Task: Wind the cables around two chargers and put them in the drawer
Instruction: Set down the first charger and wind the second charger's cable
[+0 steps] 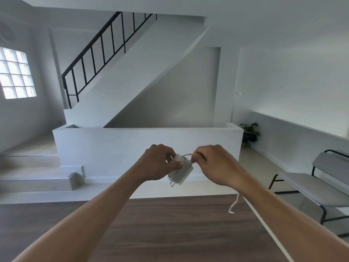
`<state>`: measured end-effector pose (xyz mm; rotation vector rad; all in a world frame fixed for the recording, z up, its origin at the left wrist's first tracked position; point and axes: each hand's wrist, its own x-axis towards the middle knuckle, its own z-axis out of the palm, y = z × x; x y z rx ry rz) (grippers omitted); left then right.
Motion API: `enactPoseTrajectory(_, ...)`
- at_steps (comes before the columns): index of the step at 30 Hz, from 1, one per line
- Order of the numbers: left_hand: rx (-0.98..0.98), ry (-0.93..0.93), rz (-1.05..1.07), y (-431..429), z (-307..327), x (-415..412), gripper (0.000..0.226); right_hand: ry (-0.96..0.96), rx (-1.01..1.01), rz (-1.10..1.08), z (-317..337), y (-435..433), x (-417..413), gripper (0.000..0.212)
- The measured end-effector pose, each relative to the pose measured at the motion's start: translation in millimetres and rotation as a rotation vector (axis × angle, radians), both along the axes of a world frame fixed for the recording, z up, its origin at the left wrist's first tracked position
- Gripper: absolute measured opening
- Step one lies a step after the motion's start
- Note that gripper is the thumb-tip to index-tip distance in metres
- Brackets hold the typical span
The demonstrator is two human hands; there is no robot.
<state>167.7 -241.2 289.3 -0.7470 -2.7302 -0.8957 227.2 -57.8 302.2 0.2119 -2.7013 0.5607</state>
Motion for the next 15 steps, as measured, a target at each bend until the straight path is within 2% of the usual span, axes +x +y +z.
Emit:
enactPoseTrajectory(4,0.16,-0.052,0.088,2.3,3.0,-4.2,0.04,0.046,-0.05,-0.013,-25.3,-20.2,7.2,0.036)
enactPoseTrajectory(11,0.497,-0.407,0.098,5.9,13.6,-6.2,0.03,0.08,-0.437,0.034,-81.6,-52.6,17.2,0.026)
enactPoseTrajectory(15,0.545,-0.514,0.025,7.5,12.3,-2.6,0.032,0.126,-0.603,0.071,-105.3,-52.7,12.1,0.026)
